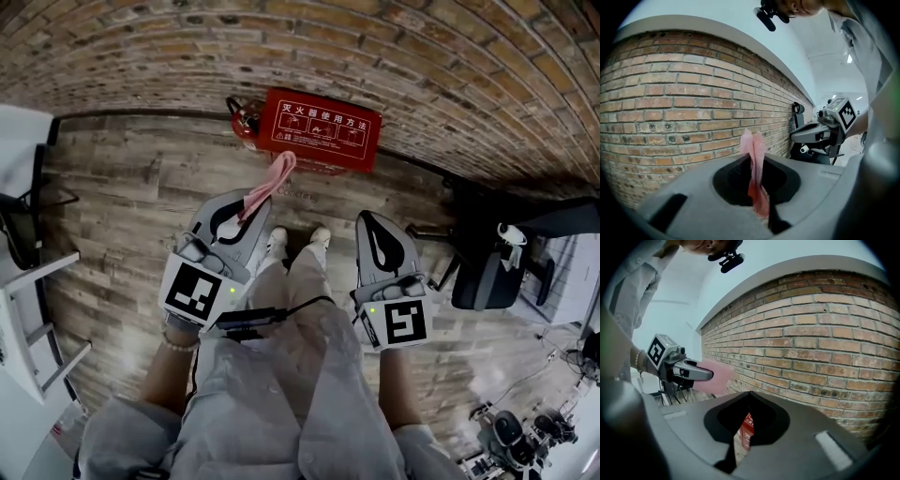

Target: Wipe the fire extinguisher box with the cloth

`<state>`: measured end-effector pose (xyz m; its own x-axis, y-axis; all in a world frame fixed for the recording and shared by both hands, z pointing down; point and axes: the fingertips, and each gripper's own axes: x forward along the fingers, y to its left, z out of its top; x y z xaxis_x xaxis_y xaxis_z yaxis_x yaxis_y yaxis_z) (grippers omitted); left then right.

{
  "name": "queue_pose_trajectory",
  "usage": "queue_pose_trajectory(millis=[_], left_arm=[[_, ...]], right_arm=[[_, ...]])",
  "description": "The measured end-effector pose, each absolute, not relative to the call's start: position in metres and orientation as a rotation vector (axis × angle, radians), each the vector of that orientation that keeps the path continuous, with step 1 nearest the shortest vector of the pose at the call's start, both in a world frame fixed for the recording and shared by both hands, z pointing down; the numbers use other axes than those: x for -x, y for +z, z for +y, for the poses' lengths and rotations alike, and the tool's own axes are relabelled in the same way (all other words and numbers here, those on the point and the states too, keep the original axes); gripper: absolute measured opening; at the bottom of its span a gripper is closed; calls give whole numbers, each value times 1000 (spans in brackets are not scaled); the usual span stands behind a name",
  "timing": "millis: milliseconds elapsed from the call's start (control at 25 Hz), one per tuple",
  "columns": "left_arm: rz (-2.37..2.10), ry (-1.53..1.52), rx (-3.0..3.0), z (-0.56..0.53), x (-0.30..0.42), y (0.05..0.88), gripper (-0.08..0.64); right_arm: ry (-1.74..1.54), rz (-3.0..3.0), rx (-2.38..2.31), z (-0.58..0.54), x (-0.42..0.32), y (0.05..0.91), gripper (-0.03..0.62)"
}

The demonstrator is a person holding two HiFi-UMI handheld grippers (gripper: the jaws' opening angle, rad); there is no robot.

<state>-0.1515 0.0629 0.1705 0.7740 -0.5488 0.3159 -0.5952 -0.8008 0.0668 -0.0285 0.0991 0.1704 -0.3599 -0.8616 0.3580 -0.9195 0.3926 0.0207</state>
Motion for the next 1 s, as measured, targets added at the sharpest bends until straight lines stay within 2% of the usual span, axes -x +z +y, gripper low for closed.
queue_pose_trajectory(millis=[1000], left_arm=[[-1091, 519, -2706, -9, 126, 259, 11]], right_arm=[[268, -2385, -1428, 31, -11, 264, 8]])
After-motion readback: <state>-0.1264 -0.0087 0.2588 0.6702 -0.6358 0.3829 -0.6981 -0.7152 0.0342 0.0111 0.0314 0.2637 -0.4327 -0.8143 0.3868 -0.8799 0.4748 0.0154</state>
